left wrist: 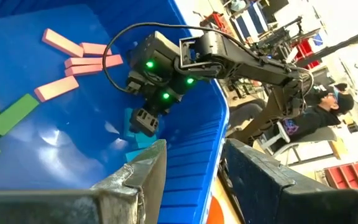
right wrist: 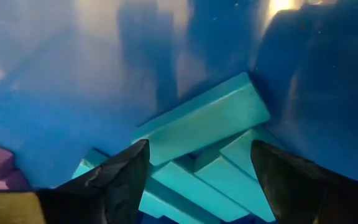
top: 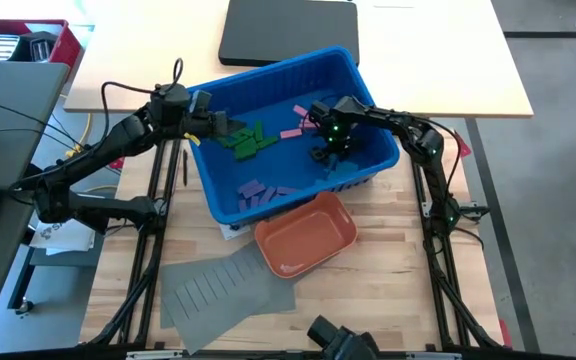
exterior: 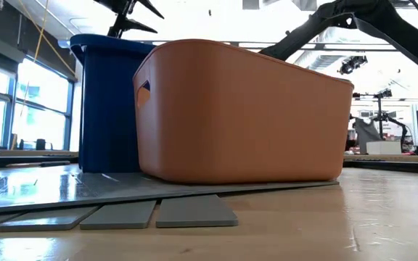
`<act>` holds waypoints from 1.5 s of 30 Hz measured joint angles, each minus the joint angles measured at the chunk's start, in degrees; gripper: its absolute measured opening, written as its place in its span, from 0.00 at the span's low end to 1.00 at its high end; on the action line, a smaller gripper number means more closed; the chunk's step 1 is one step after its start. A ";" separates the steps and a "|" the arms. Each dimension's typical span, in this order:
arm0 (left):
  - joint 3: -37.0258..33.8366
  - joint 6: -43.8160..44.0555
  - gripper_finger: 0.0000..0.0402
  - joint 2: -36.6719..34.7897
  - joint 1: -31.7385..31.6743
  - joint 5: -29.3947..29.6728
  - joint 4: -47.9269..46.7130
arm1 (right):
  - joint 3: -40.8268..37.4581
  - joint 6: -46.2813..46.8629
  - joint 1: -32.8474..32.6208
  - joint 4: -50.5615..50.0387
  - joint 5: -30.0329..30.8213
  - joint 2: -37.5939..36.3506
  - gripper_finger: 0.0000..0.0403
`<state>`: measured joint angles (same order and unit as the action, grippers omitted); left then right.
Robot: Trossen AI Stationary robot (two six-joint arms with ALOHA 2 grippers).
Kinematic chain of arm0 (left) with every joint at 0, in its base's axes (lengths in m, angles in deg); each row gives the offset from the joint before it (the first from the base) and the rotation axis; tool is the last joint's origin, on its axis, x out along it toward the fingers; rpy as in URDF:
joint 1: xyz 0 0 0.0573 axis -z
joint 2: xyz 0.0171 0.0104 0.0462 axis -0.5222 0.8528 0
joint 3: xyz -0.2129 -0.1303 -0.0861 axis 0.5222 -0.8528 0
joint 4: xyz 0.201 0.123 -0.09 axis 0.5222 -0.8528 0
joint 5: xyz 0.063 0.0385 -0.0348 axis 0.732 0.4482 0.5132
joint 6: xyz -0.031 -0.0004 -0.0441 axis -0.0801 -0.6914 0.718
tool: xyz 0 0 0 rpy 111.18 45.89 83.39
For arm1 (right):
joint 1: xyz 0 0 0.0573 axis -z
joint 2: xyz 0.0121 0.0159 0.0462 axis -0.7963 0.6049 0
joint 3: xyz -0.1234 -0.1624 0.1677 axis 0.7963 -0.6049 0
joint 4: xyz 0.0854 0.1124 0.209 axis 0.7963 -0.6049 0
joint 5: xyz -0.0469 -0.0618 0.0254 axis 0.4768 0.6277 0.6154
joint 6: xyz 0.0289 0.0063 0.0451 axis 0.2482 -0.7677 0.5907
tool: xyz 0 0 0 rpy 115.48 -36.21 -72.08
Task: Sort blocks
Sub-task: Put the blue block into the orange bin
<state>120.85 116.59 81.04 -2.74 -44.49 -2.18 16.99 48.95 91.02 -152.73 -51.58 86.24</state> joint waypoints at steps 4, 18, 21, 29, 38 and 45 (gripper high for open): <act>0.00 -1.73 0.39 -0.07 0.00 -1.44 0.44 | 0.00 1.99 0.00 0.25 -0.04 0.02 0.69; 0.00 -11.29 0.39 -1.38 -0.02 -7.76 1.28 | 4.10 3.53 -1.54 3.17 0.65 0.39 0.69; 0.00 -12.50 0.39 -1.67 -0.02 -7.76 1.20 | 4.67 3.55 -2.15 4.72 0.58 0.37 0.69; 0.00 -13.97 0.39 -2.71 -0.02 -7.74 0.86 | 5.46 0.66 -4.48 2.52 0.51 0.37 0.69; 0.00 -14.69 0.39 -2.77 -0.04 -7.70 0.75 | 8.66 -4.04 -9.19 0.58 6.03 0.28 0.69; 0.00 -14.59 0.39 -2.73 -0.04 -7.32 0.69 | 8.04 -2.44 -8.59 3.37 9.08 1.12 0.66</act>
<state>120.85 102.00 78.31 -2.78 -51.81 -1.49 25.03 46.51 82.42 -149.36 -42.50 87.36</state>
